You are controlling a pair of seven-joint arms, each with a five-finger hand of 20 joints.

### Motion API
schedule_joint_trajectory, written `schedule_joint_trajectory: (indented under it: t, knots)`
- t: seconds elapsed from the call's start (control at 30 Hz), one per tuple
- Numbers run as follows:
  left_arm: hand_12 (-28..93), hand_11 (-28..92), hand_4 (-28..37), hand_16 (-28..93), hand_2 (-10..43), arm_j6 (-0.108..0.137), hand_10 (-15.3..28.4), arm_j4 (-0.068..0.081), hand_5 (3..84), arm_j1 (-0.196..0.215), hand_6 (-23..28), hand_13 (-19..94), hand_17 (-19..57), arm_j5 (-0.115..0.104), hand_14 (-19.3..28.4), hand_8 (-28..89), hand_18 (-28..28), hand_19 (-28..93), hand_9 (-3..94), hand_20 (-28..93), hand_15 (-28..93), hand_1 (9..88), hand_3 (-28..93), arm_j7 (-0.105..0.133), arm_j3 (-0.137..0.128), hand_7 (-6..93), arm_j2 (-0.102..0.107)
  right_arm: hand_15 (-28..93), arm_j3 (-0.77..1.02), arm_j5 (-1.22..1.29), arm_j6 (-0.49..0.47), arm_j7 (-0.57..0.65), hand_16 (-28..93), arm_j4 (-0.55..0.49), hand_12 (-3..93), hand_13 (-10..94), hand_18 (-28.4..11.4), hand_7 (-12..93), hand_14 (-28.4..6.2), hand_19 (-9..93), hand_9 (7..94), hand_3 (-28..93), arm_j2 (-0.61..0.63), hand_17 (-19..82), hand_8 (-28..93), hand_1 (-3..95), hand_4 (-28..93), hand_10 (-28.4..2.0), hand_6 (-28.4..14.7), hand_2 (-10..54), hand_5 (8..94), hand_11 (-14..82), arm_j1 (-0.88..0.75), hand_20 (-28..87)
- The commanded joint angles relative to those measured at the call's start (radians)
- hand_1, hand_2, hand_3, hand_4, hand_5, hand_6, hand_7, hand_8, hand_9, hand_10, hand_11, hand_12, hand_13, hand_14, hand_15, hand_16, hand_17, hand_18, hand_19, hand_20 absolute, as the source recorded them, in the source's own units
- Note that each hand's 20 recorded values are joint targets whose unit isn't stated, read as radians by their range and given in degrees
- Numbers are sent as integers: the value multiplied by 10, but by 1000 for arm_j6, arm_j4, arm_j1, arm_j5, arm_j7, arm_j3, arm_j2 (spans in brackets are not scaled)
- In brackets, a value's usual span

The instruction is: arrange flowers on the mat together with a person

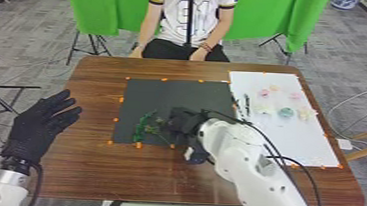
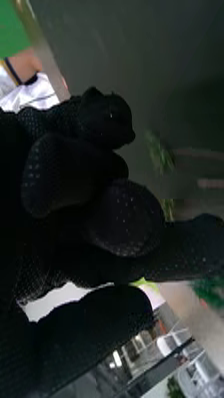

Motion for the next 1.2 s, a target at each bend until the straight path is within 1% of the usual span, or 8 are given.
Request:
schedule_joint_trajectory:
  t: [0.03, 0.17, 0.2, 0.47, 0.5, 0.6, 0.93, 1.2]
  knots:
    - [140, 209, -243, 7, 10, 7, 140, 0, 413, 16, 63, 273, -68, 2, 165, -76, 237, 495, 326, 160, 365, 266, 708, 0, -2, 132, -9, 822, -73, -117, 2, -10, 337, 98, 376, 818, -257, 378, -106, 932, 894, 733, 76, 417, -82, 219, -175, -118, -11, 165, 868, 517, 56, 465]
    - [140, 209, -244, 8, 10, 10, 140, -1, 412, 18, 63, 274, -68, 0, 165, -76, 237, 495, 326, 160, 365, 266, 708, 4, -2, 132, -5, 821, -73, -90, -19, -6, 337, 93, 376, 814, -257, 377, -108, 932, 889, 733, 73, 414, -83, 219, -177, -119, -11, 164, 864, 518, 49, 461]
    - [140, 209, -244, 8, 10, 7, 140, -1, 413, 17, 64, 274, -68, 3, 165, -76, 237, 495, 326, 160, 366, 266, 708, -1, -5, 132, -10, 821, -71, -81, -20, -8, 337, 89, 375, 814, -257, 377, -108, 932, 889, 732, 69, 414, -84, 219, -177, -119, -11, 164, 863, 518, 45, 460]
    - [140, 208, -244, 8, 10, 7, 139, 1, 414, 14, 64, 274, -68, 1, 165, -76, 237, 496, 326, 160, 366, 265, 710, 0, 0, 132, -7, 822, -86, -87, -42, -25, 333, 84, 371, 814, -258, 375, -107, 932, 889, 731, 24, 413, -86, 219, -178, -119, -9, 165, 865, 518, 33, 457]
    - [140, 208, -244, 8, 10, 3, 140, 4, 414, 9, 64, 274, -68, 1, 165, -76, 237, 496, 326, 160, 366, 265, 709, -1, 1, 132, -7, 822, -91, -84, -36, -22, 332, 84, 371, 813, -258, 375, -107, 932, 889, 731, 23, 413, -86, 219, -178, -119, -9, 165, 865, 518, 33, 456]
    - [140, 209, -244, 7, 11, 9, 140, 3, 414, 11, 64, 273, -68, 0, 165, -76, 237, 496, 326, 160, 366, 264, 709, 0, 1, 132, -4, 822, -99, -83, -42, -16, 331, 89, 369, 814, -257, 373, -106, 932, 892, 731, 3, 414, -86, 219, -178, -119, -9, 165, 866, 516, 27, 455]
    - [141, 208, -244, 8, 10, 3, 139, 8, 413, 1, 64, 274, -68, 1, 165, -77, 237, 495, 326, 160, 366, 264, 710, -7, 8, 132, -4, 812, -117, -97, -1, 17, 328, 125, 361, 824, -256, 355, -100, 932, 902, 729, -27, 425, -89, 220, -179, -115, -6, 167, 870, 494, 29, 450]
    - [140, 209, -245, 8, 11, 5, 140, 3, 413, 12, 64, 274, -68, 2, 165, -77, 237, 495, 326, 161, 364, 264, 709, -4, 0, 133, -9, 810, -80, -136, 0, 4, 330, 92, 361, 825, -255, 347, -99, 932, 906, 727, 2, 427, -85, 220, -178, -114, -6, 168, 870, 485, 19, 451]
